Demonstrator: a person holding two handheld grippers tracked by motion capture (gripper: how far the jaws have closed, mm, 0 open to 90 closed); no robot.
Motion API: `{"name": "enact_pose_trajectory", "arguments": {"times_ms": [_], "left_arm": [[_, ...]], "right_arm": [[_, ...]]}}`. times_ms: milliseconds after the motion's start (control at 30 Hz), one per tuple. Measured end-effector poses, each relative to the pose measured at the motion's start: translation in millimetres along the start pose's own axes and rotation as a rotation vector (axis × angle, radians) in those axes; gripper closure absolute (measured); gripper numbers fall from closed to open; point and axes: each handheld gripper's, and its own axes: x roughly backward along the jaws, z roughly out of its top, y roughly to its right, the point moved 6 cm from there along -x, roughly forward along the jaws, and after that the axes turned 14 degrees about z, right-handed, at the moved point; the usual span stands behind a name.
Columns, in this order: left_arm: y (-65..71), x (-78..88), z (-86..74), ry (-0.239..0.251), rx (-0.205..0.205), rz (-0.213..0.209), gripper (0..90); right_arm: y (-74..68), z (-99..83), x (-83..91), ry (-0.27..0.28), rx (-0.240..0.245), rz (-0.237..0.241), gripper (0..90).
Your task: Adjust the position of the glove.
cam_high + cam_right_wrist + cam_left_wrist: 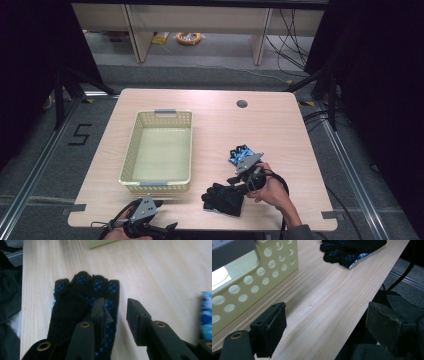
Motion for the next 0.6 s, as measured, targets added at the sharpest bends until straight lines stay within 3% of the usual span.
{"name": "enact_pose_trajectory", "arguments": {"times_ms": [33, 100, 200, 267, 300, 433, 533, 600], "left_arm": [[-0.1, 0.0, 0.0, 0.000, -0.001, 0.000, 16.3], [-0.1, 0.1, 0.0, 0.001, 0.000, 0.000, 16.3], [0.3, -0.1, -0.2, -0.002, -0.002, -0.002, 16.3], [0.4, -0.2, -0.2, -0.001, -0.004, -0.002, 16.3], [0.3, -0.3, -0.1, 0.000, -0.003, -0.001, 16.3], [0.8, -0.3, 0.6, 0.006, 0.006, -0.003, 16.3], [0.2, -0.7, 0.1, 0.003, -0.005, -0.001, 16.3], [-0.1, -0.7, 0.0, -0.001, -0.011, 0.002, 16.3]], "right_arm": [[0.2, 2.0, 5.0, 0.009, 0.022, -0.015, 65.0], [1.5, 4.0, 17.7, 0.020, 0.015, -0.089, 63.8], [7.8, 2.2, 39.2, 0.072, -0.060, -0.195, 61.9], [14.0, -3.1, 51.9, 0.097, -0.136, -0.251, 61.1], [18.8, -5.9, 55.7, 0.118, -0.147, -0.284, 60.9], [30.1, -17.6, 64.2, 0.147, -0.242, -0.350, 59.9], [35.4, -20.6, 62.3, 0.169, -0.262, -0.370, 59.8], [36.8, -21.2, 59.5, 0.155, -0.279, -0.376, 59.8]]}}
